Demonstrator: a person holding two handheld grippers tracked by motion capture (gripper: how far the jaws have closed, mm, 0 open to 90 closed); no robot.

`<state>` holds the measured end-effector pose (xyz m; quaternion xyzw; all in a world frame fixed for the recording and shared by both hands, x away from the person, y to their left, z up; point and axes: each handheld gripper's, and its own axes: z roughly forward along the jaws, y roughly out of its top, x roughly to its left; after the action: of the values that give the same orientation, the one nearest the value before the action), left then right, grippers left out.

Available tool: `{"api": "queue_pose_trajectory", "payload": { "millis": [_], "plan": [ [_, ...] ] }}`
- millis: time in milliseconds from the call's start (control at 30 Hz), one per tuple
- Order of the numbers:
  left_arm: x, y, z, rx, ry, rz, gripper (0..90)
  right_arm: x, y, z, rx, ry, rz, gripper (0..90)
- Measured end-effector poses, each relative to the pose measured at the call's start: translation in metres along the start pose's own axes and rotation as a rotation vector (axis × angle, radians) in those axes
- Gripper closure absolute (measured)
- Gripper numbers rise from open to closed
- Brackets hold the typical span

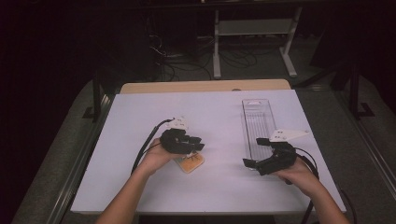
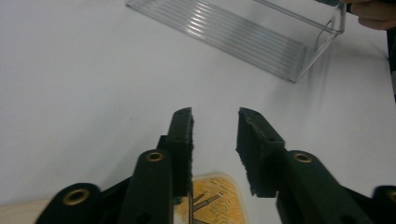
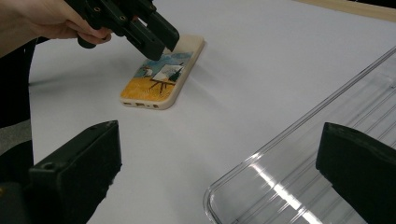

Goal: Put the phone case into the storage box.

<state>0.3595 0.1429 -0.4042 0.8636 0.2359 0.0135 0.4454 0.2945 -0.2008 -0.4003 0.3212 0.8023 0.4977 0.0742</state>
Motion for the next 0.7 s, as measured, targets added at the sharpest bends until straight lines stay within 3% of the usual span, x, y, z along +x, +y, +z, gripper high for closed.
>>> {"api": "queue_pose_trajectory", "payload": {
  "millis": [367,400,433,467,533,667,700],
  "plan": [
    [0.000,-0.005,0.013,0.056,0.014,-0.002,88.8,0.000,0.000,0.000,0.004,0.001,-0.002,0.0],
    [-0.001,-0.005,0.015,0.057,0.009,-0.008,89.3,0.000,0.000,0.000,0.003,0.000,-0.002,0.0],
    [0.001,-0.005,0.017,0.075,0.018,0.019,89.4,0.000,0.000,0.000,0.004,0.000,-0.002,0.0],
    [-0.001,-0.006,0.019,0.070,0.015,-0.003,89.5,0.000,0.000,0.000,0.003,0.000,-0.003,0.0],
    [0.000,-0.006,0.021,0.083,0.018,0.015,89.6,0.000,0.000,0.000,0.003,0.000,-0.003,0.0],
    [-0.002,-0.007,0.027,0.087,0.018,-0.007,89.6,0.000,0.000,0.000,0.004,0.000,-0.003,0.0],
    [-0.002,-0.008,0.027,0.103,0.023,0.005,89.6,0.000,0.000,0.000,0.003,-0.001,-0.004,0.0]
  ]
}}
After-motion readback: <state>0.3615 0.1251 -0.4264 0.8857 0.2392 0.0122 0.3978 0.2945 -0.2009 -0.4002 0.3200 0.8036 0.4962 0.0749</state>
